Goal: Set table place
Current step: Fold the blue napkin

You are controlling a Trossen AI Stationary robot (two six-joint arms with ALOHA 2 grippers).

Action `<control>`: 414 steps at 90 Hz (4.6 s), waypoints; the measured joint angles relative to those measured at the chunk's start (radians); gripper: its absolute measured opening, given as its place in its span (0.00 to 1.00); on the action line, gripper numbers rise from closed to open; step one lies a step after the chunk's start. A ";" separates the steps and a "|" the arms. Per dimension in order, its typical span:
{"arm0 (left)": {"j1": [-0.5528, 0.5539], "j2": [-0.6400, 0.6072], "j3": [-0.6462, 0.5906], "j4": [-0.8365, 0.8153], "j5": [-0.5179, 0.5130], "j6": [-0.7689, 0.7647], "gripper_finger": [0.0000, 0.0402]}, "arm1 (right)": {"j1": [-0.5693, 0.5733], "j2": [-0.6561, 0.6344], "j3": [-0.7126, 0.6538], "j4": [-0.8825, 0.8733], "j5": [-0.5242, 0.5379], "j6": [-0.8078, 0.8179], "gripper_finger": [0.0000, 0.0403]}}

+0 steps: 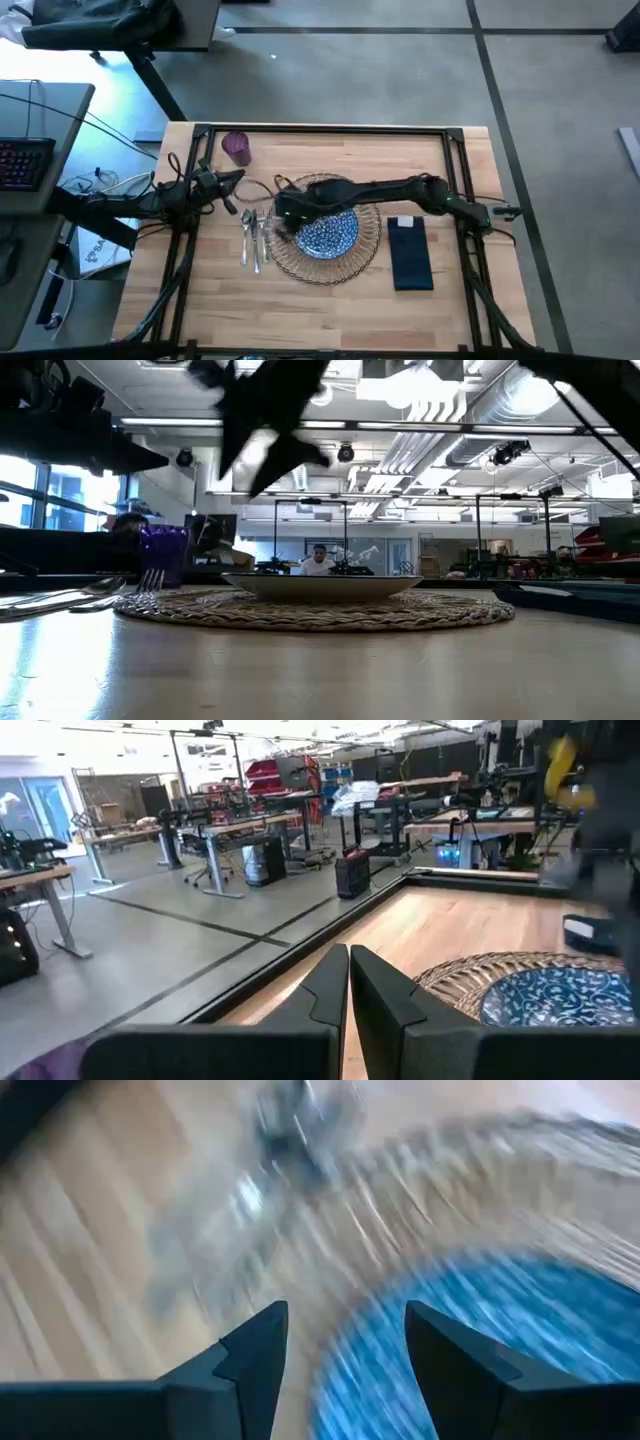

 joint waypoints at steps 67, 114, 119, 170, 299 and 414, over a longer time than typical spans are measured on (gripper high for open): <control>-0.046 0.048 0.000 0.000 0.019 -0.239 0.00 | 0.062 -0.884 -1.465 0.419 -0.003 0.581 0.40; -0.047 0.086 0.000 0.000 -0.037 -0.302 0.00 | -0.143 -0.921 -1.522 0.546 -0.034 -0.015 0.48; -0.047 0.087 0.000 -0.001 -0.037 -0.309 0.00 | -0.176 -0.916 -1.525 0.524 -0.094 -0.117 0.47; -0.046 0.121 0.000 -0.001 -0.024 -0.310 0.00 | -0.311 -0.811 -1.525 0.524 -0.343 -0.706 0.33; -0.046 0.158 -0.001 0.012 -0.035 -0.309 0.00 | -0.093 -0.993 -0.977 -0.026 0.380 -0.269 0.00; -0.046 0.159 -0.001 0.007 -0.046 -0.301 0.00 | 0.284 -0.866 -1.442 0.620 -0.063 -0.531 0.45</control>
